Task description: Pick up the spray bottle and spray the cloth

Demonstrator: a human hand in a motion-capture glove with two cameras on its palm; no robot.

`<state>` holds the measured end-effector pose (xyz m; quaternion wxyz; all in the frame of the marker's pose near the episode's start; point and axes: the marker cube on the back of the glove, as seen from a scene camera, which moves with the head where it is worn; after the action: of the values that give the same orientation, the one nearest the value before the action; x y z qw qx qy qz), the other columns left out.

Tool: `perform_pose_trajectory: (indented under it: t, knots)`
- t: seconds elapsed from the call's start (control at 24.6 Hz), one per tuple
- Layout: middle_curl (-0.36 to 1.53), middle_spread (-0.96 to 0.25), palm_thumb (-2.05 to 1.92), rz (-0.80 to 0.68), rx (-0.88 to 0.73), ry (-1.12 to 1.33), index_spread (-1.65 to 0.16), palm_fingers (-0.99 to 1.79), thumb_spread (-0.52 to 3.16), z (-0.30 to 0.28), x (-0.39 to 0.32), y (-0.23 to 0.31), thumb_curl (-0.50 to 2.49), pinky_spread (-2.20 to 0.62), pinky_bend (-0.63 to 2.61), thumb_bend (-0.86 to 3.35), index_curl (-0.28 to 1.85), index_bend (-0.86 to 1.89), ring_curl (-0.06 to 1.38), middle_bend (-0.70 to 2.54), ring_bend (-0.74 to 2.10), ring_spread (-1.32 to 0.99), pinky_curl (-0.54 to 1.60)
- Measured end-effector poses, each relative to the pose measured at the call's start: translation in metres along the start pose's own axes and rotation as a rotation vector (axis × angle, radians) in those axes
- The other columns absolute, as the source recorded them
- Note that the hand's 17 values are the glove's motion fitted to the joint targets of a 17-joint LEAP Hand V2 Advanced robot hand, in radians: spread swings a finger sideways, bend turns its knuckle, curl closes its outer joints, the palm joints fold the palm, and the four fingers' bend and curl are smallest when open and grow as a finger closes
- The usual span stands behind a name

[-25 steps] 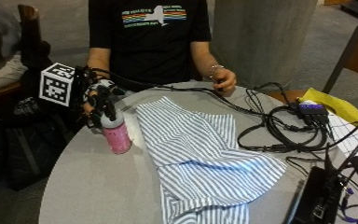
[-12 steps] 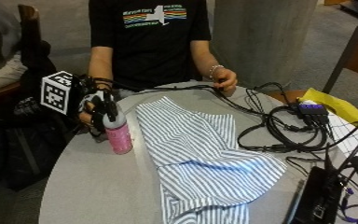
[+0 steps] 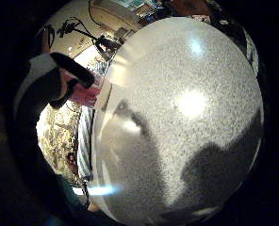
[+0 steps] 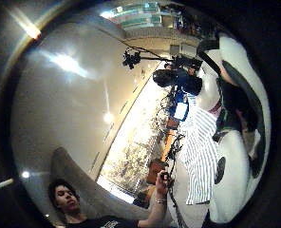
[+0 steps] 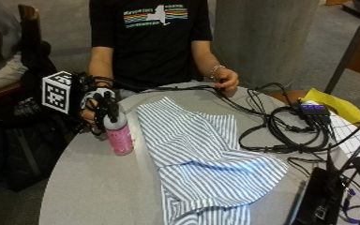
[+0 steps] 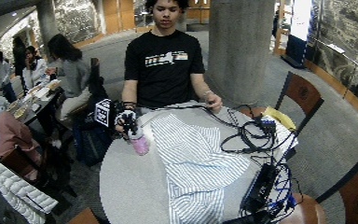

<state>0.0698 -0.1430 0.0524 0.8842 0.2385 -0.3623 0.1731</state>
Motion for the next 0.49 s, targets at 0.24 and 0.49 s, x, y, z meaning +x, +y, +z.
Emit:
perform_pose_trajectory:
  t: [0.24, 0.49]
  knots:
    - [0.49, -0.07, 1.14, 0.017, -0.058, 0.025, -0.19, 0.94, 0.53, 0.0015, -0.0008, 0.0021, 0.54, -0.12, 0.48, 0.05, 0.36, 0.28, 0.43, 0.36, 0.44, -0.08, 0.37]
    - [0.46, 0.00, 1.06, 0.019, -0.131, 0.035, -0.26, 0.56, 0.71, 0.0055, -0.0002, 0.0042, 0.52, 0.11, 0.53, -0.02, 0.36, 0.14, 0.39, 0.25, 0.28, 0.01, 0.39]
